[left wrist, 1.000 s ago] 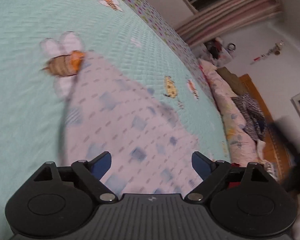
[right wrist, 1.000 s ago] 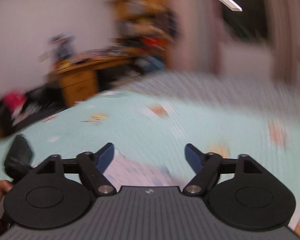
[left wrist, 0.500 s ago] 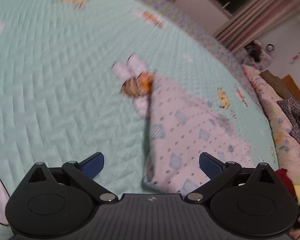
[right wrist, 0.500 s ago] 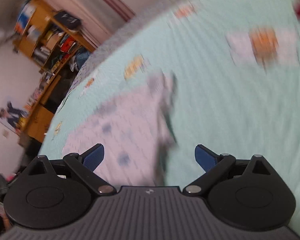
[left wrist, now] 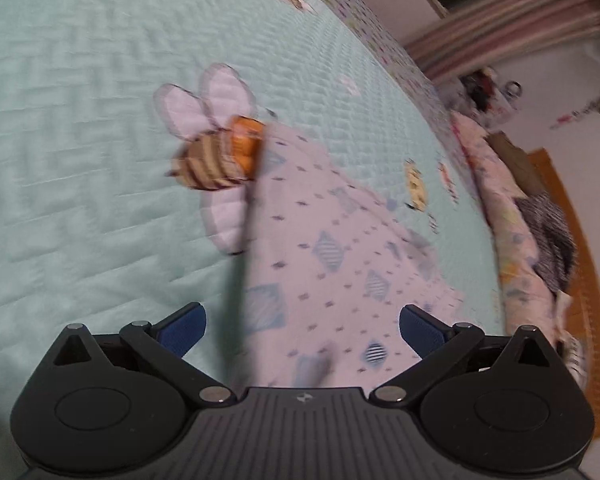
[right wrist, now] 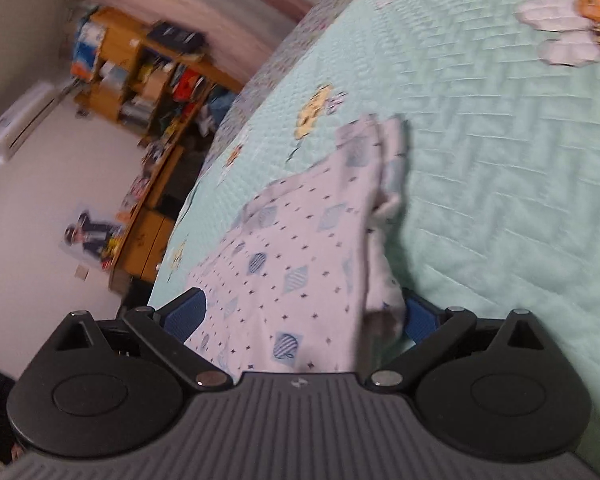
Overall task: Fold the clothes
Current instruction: 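Grasp the opposite side edge with both grippers and lift it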
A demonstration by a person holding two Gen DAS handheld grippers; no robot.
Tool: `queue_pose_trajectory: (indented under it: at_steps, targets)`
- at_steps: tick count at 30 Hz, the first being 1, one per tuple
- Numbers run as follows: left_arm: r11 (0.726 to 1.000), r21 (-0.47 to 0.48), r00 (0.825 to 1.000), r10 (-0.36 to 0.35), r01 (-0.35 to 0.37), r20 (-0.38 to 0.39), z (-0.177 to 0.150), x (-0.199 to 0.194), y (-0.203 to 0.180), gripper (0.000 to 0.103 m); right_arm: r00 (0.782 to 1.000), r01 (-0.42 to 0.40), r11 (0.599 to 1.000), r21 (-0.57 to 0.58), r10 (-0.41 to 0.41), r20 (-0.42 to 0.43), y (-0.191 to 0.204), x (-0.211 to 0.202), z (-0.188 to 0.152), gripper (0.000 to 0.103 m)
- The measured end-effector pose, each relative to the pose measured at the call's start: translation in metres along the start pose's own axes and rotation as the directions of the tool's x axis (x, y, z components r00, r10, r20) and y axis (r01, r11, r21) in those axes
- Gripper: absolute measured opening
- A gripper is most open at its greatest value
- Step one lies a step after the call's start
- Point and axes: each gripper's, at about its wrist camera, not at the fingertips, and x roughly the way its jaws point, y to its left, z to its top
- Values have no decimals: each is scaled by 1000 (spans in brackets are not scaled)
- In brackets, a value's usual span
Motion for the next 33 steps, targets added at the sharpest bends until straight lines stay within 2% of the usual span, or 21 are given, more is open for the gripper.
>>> queue_pose_trajectory:
  at_steps: [3, 5, 6, 7, 8, 9, 10, 11, 12, 13, 14, 16, 19, 23, 27, 30, 31, 32, 33]
  targets:
    - [993, -26, 992, -119, 118, -41, -1, 17, 0, 102, 999, -34, 999, -33, 34, -24, 3, 3, -2, 99]
    - [992, 1, 991, -128, 128, -40, -3, 24, -4, 102, 998, -48, 998, -48, 46, -30, 3, 3, -4, 94]
    - [991, 12, 990, -132, 132, -40, -5, 26, -5, 102, 998, -47, 998, -49, 46, -30, 2, 2, -4, 83]
    - [990, 22, 990, -135, 136, -41, -7, 27, -7, 102, 998, -46, 998, -40, 45, -34, 0, 1, -5, 64]
    - [991, 38, 991, -129, 130, -38, -9, 27, -10, 99, 998, -40, 999, -22, 39, -39, -4, 1, -7, 53]
    - [993, 63, 995, -95, 97, -34, -11, 27, -14, 94, 999, -21, 1000, -13, 21, -40, -8, 1, -7, 33]
    - [994, 89, 998, -58, 61, -29, -13, 27, -18, 80, 999, 5, 1000, -13, -6, -35, -9, 0, -9, 15]
    - [995, 98, 999, -19, 21, -28, -12, 27, -19, 62, 1000, 9, 1000, -2, -9, -29, -12, -1, -10, 15]
    - [994, 104, 999, 21, -18, -27, -11, 28, -20, 53, 1000, 12, 1000, 7, -11, -24, -15, -2, -11, 15]
    - [992, 111, 998, 61, -57, -26, -9, 28, -21, 32, 1000, 13, 1000, 11, -13, -21, -16, -2, -12, 14]
    - [988, 118, 995, 100, -97, -25, -8, 28, -22, 16, 1000, 21, 1000, 16, -21, -18, -14, -1, -12, 14]
    - [993, 78, 995, 92, -88, -49, -2, 25, -17, 12, 1000, 28, 998, 52, -28, -12, -13, -1, -12, 13]
    - [992, 88, 994, 96, -91, -56, 1, 15, -29, 10, 1000, -16, 983, 181, 17, -3, -19, -3, -10, 13]
    - [1000, 23, 998, -15, 16, -64, -2, -13, -36, 8, 997, -69, 970, 232, 73, -8, -15, -22, -13, 12]
    - [996, -25, 990, -89, 87, -106, -22, -36, -36, 8, 992, -114, 956, 271, 124, -18, -10, -48, -22, 12]
    - [998, -53, 991, -42, 35, -126, -44, -37, -18, 11, 993, -102, 955, 279, 114, -26, -18, -63, -33, 12]
    - [998, -69, 991, -20, 11, -133, -51, -35, -9, 18, 997, -54, 958, 282, 67, -36, -25, -65, -36, 13]
    - [997, -76, 991, 22, -32, -133, -58, -32, 0, 31, 998, -49, 954, 296, 62, -34, -32, -65, -41, 14]
    - [994, -82, 989, 67, -78, -132, -64, -29, 8, 31, 998, -44, 950, 310, 57, -32, -40, -66, -46, 12]
